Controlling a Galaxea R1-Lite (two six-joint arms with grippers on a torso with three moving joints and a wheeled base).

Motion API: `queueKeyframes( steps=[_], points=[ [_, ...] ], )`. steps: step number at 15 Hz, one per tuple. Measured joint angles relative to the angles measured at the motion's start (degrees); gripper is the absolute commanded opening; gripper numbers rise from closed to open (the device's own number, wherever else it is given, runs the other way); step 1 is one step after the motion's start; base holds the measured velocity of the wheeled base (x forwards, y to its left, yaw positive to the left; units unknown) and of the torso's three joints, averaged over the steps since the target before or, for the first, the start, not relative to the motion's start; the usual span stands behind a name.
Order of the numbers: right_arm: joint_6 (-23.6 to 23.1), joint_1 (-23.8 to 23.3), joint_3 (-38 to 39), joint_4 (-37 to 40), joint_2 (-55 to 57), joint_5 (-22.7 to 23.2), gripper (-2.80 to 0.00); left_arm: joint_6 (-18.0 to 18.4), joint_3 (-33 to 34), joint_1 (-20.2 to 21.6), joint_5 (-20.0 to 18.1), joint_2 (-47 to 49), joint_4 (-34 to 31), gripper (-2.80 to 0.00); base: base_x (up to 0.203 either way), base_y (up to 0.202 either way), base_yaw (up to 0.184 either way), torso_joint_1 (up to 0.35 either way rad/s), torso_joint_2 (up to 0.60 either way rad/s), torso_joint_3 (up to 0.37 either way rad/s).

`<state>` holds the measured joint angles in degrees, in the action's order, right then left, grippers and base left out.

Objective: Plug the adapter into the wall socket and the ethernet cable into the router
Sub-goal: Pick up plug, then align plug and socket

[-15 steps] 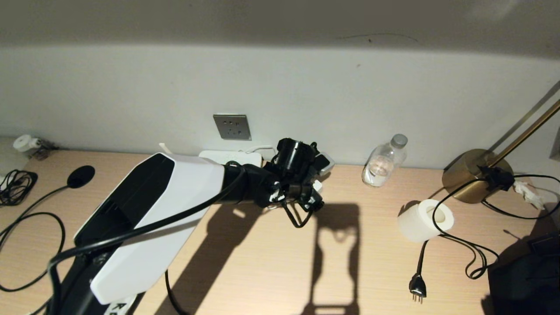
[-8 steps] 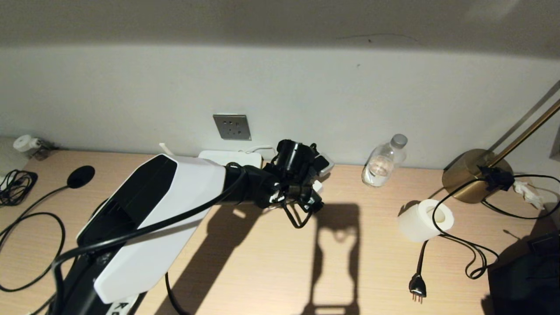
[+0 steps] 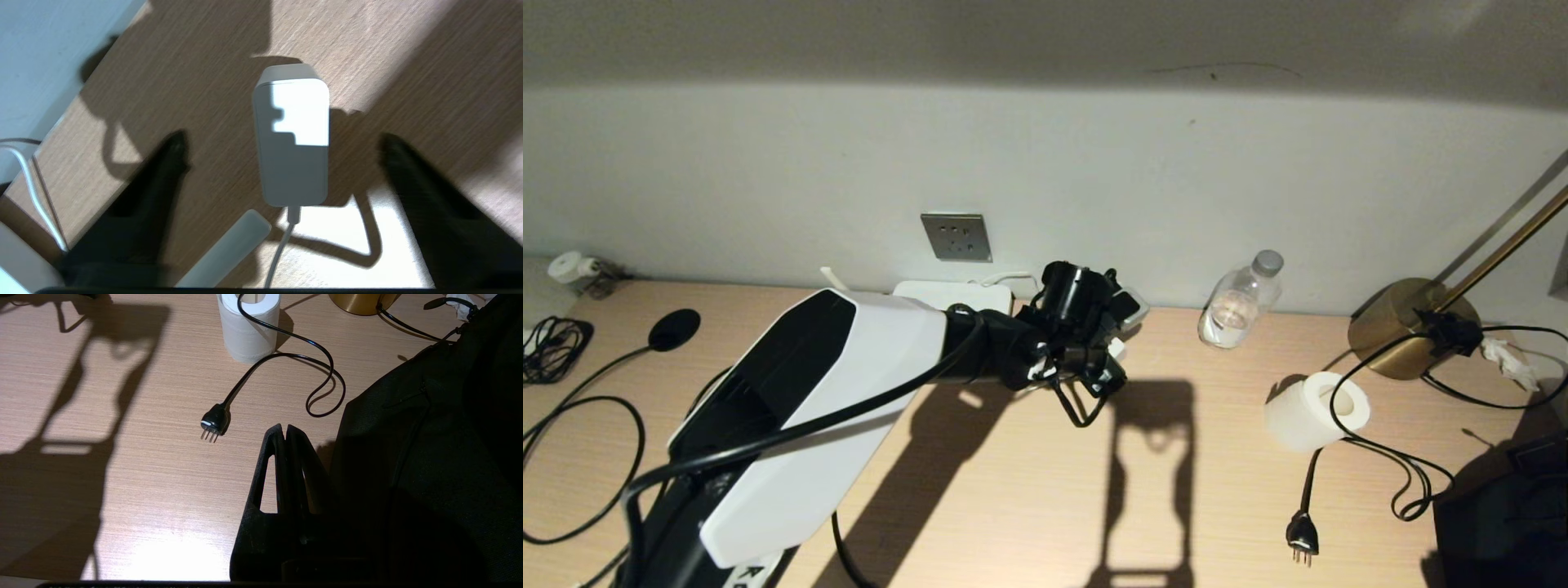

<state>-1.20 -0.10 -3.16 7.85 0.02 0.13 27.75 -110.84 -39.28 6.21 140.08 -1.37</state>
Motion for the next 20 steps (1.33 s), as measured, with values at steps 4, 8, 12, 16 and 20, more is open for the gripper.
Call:
queueKeyframes(
  steps=[4,8,12,16,20],
  points=[
    [0.02,0.00,0.00,0.00,0.00,0.02,-2.80,0.12,0.00,0.00,0.13,0.33,0.75,-2.80,0.000,0.000,0.000,0.000,0.00,0.000],
    [0.02,0.00,0.00,0.01,0.00,-0.04,-2.80,0.15,0.00,-0.16,0.93,1.05,1.99,-2.80,0.000,0.000,0.000,0.000,0.00,0.000],
    [0.03,0.00,0.00,0.02,0.00,-0.03,-2.80,-0.16,0.15,-0.80,1.28,-0.05,1.30,-2.80,0.000,0.000,0.000,0.000,0.00,0.000],
    [0.02,0.00,-0.01,0.02,0.00,-0.02,-2.80,-1.52,1.07,-2.27,2.42,-5.36,1.15,-2.80,0.000,0.000,0.000,0.000,0.00,0.000],
    [0.02,-0.01,-0.01,0.02,0.00,-0.01,-2.80,-6.66,11.32,-3.57,6.06,-15.77,1.35,-2.80,0.000,0.000,0.000,0.000,0.00,0.000]
  ],
)
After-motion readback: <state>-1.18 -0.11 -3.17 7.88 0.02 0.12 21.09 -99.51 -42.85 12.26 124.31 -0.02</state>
